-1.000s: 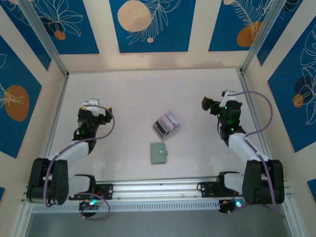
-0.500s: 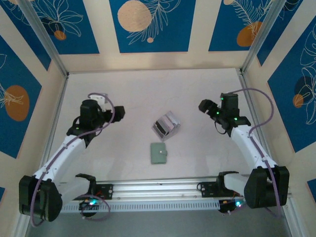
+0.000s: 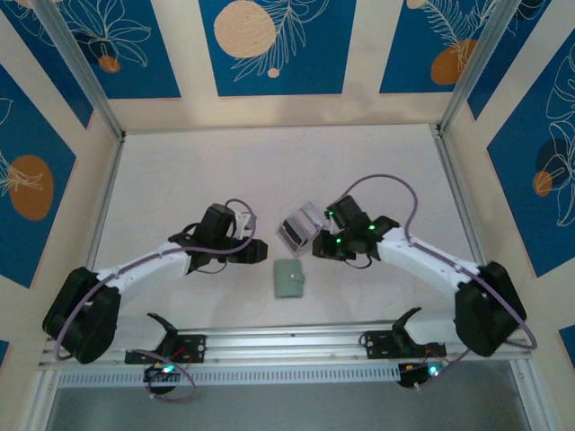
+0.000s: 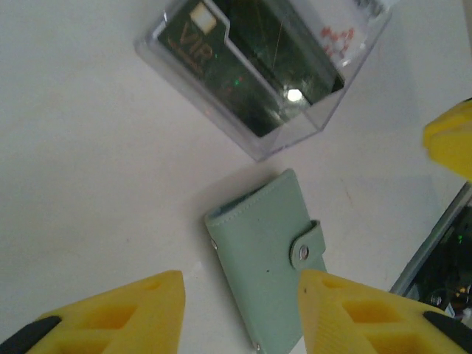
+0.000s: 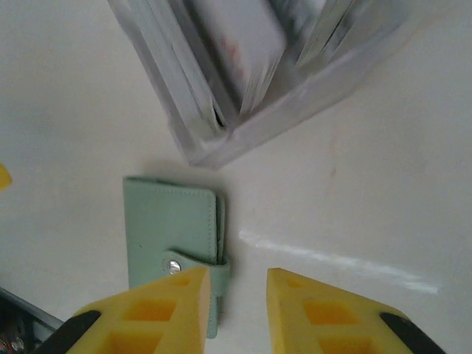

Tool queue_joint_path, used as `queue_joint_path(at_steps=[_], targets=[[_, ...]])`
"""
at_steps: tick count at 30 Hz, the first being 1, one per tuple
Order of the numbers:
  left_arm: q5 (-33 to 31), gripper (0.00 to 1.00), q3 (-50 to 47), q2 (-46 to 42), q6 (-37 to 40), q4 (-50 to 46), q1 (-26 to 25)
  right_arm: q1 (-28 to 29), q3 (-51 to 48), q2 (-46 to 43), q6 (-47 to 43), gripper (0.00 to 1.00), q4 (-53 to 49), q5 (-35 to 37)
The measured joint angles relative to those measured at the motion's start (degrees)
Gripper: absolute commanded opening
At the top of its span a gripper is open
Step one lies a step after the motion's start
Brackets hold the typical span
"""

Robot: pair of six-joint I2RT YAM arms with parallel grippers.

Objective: Put the credit cards into the card holder
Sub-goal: Move the storage box to the center of the table.

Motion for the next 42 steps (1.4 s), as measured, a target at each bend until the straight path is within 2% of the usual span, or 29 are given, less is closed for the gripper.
queue_joint_path(at_steps=[5,10,20,26,35,42], targets=[[0.50,0.41,-0.17,0.68,-1.29,2.01,-0.31,5.55,3.54,9.81,1.44,0.29,1.05,-0.09],[0.50,0.41,-1.29,0.63,-1.51,2.97,-0.39,7.26,7.65,14.80,2.89,0.32,2.25,0.72],[0.50,0.42,-2.86,0.66,-1.73,3.67,-0.46,7.08,13.57,21.07,6.54,0.31,-0.74,7.89],[0.52,0.43,-3.19,0.87,-1.70,4.04,-0.48,6.03,15.45,23.28,7.13,0.24,-1.84,10.49],[0.52,0.44,-3.39,1.84,-1.70,4.04,-1.29,0.57,21.05,28.74,6.25,0.25,0.39,11.61],[0.50,0.45,-3.30,3.28,-1.70,4.20,-3.26,0.35,21.70,28.85,4.85,0.29,1.75,12.33]])
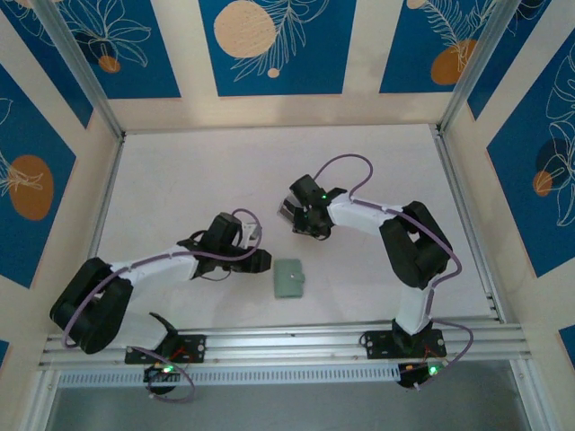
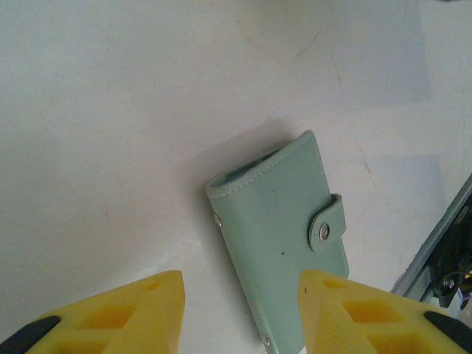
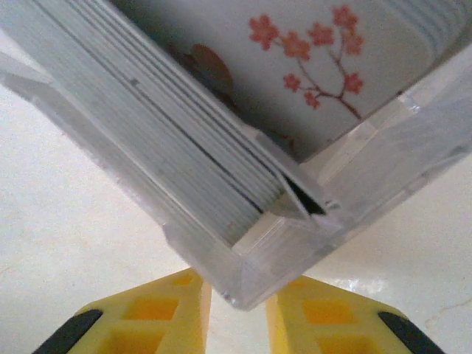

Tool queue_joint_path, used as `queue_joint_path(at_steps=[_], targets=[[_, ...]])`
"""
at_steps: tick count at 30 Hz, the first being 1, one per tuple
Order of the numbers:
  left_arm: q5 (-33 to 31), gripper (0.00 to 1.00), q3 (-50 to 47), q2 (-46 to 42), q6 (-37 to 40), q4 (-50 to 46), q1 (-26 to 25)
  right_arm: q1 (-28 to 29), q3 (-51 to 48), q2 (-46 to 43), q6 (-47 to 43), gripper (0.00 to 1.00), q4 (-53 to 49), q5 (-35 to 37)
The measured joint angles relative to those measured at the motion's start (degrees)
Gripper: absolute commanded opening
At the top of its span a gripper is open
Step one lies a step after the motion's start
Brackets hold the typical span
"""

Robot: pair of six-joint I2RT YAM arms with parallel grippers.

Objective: Put the credit cards into the card holder
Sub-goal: Move the storage box to the center of the table, then open the button on the card holder.

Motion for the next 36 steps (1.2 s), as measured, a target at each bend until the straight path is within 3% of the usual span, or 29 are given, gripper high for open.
queue_joint_path(at_steps=[11,18,27,32,36], targets=[[0.00,0.35,3.41,7.78,0.00,0.48,-5.11,7.72,-10.29,-17.00,-0.13,0.28,-5.01,-0.57],[-0.46,0.30,3.85,11.69,0.00,0.81,-5.31,13.64,-10.97,-15.58,-0.33,0.27,-5.29,-4.55],[-0.92,0.27,2.82,11.91,-1.14,2.75,-5.42,15.72,-10.95,-10.12,-0.31,0.27,-4.85,-6.78],[-1.01,0.27,2.10,11.82,-2.23,4.17,-5.44,17.09,-11.39,-9.97,0.48,0.37,-4.39,-6.78],[-1.53,0.27,1.84,11.82,-2.40,4.42,-5.49,17.20,-12.26,-9.68,0.83,0.39,-3.28,-7.08]])
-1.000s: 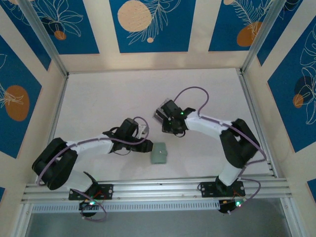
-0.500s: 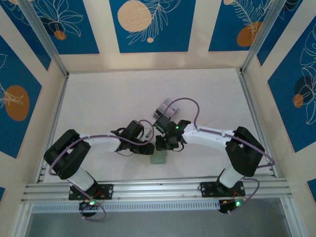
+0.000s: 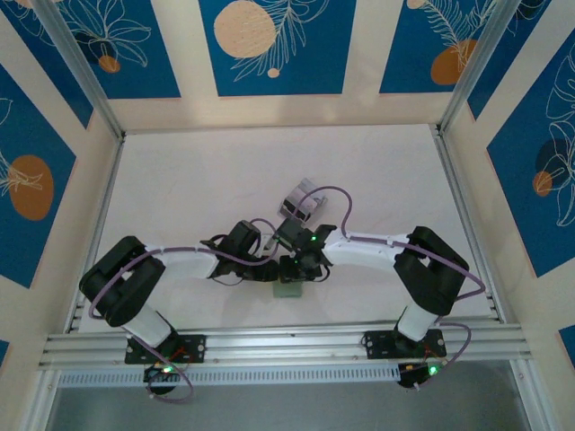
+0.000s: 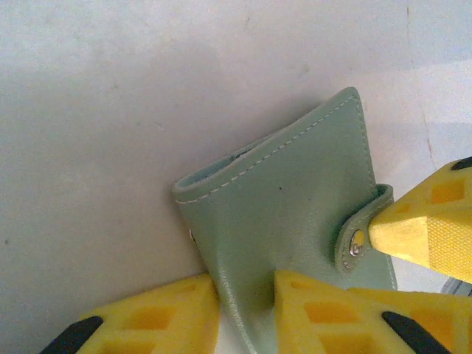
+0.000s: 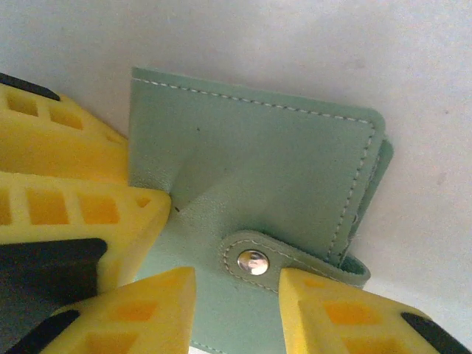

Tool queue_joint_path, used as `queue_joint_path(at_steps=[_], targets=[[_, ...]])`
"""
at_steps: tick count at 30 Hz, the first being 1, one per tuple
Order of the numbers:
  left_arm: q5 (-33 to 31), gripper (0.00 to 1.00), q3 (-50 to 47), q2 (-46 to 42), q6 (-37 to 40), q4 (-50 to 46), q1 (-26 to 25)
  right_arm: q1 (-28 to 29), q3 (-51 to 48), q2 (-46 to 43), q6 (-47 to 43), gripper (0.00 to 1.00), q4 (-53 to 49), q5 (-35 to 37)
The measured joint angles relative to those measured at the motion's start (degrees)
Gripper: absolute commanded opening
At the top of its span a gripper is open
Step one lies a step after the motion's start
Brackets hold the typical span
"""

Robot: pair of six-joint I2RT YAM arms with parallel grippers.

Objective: Put the credit cards into the card holder
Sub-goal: Open the button on the card holder.

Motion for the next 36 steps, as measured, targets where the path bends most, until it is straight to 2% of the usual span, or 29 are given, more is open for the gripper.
queue_joint_path(at_steps=[8,15,21,30,36], targets=[[-0.72,0.27,-1.25,-0.59,-0.46,1.73,-0.13,1.77,1.70,1.66,0.81,0.38,-1.88,3.45],[-1.57,0.26,-3.41,-1.49,-2.45,5.14,-0.26,3.85,5.03,4.76,1.09,0.32,-6.08,7.58],[-2.01,0.25,-5.05,-2.12,-4.55,8.04,-0.35,4.20,6.03,5.95,1.01,0.23,-6.95,8.33],[-2.05,0.22,-5.66,-2.27,-6.36,9.33,-0.37,4.63,6.80,6.03,-1.16,0.00,-7.89,9.64],[-2.60,0.12,-6.12,-2.21,-7.45,9.97,-0.35,2.27,4.15,3.45,-2.47,0.00,-4.92,6.45]])
